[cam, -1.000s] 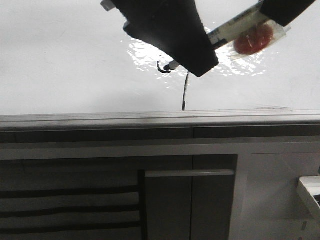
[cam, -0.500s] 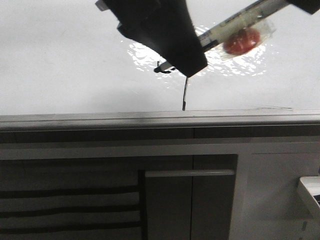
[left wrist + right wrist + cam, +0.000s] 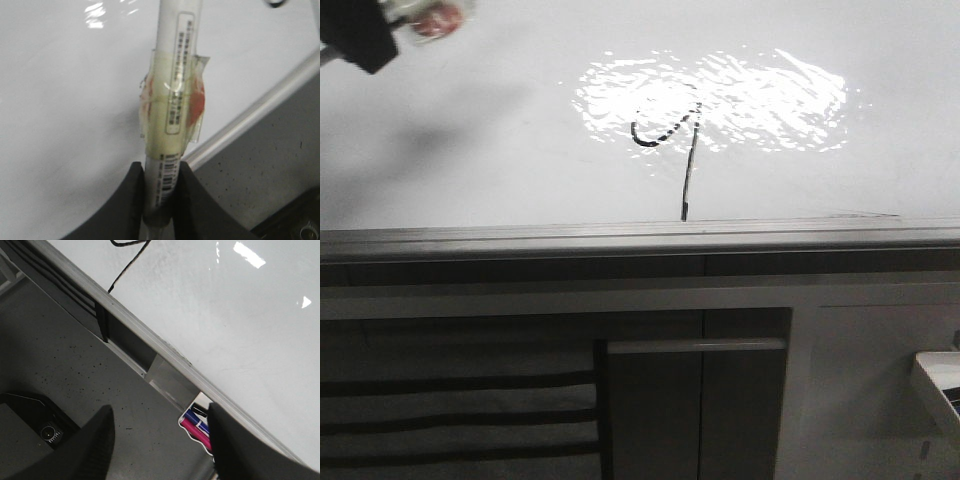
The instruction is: Write number 9 on whiteboard
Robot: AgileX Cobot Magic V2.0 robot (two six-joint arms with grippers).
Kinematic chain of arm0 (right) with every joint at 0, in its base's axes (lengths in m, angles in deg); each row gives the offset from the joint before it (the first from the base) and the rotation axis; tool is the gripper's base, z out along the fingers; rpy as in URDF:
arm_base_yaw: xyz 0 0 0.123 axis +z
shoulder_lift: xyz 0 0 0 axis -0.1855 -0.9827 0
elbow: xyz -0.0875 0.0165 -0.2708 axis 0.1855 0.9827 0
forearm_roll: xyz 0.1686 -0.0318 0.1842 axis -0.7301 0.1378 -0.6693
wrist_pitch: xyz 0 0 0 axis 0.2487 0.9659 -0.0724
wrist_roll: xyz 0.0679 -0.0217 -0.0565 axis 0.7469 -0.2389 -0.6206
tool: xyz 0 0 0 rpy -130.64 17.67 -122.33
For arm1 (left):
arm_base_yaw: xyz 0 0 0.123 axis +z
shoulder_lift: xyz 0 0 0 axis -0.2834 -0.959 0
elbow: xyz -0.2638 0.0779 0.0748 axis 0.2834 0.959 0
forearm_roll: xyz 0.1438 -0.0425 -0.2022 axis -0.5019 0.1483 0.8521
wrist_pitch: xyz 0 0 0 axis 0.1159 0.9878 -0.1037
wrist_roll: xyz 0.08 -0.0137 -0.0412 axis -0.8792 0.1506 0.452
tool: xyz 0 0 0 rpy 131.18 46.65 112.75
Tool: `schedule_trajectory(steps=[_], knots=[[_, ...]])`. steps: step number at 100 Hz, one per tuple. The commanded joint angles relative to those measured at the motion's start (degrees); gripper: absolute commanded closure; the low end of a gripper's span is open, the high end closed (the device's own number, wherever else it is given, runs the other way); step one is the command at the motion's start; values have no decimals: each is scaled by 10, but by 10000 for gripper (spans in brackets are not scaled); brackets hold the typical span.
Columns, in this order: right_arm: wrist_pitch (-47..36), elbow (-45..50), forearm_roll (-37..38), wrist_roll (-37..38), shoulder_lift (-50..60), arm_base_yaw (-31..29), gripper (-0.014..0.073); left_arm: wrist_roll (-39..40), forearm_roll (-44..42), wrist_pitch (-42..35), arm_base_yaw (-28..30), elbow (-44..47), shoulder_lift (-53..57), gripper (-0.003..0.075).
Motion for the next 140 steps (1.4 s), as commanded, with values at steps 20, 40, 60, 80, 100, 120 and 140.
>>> schedule_trajectory(steps=[20,40,60,80,100,120,140], knots=[[-23,-18,-4,2,7,-4,231,106,6,-206,149,120,69,741],[-24,-18,-4,2,7,-4,231,109,76,-272,182,145,38,741],[-24,-18,-4,2,7,-4,231,109,80,-306,182,145,8,741],[-24,-18,-4,2,7,-4,231,114,90,-310,182,145,-8,740],[-26,-18,-4,2,7,-4,231,114,100,-313,182,145,-8,678],[-27,-18,-4,2,7,-4,231,114,100,-313,182,145,-8,451],[-16,-18,-4,19,7,-4,231,113,56,-301,182,142,10,255]])
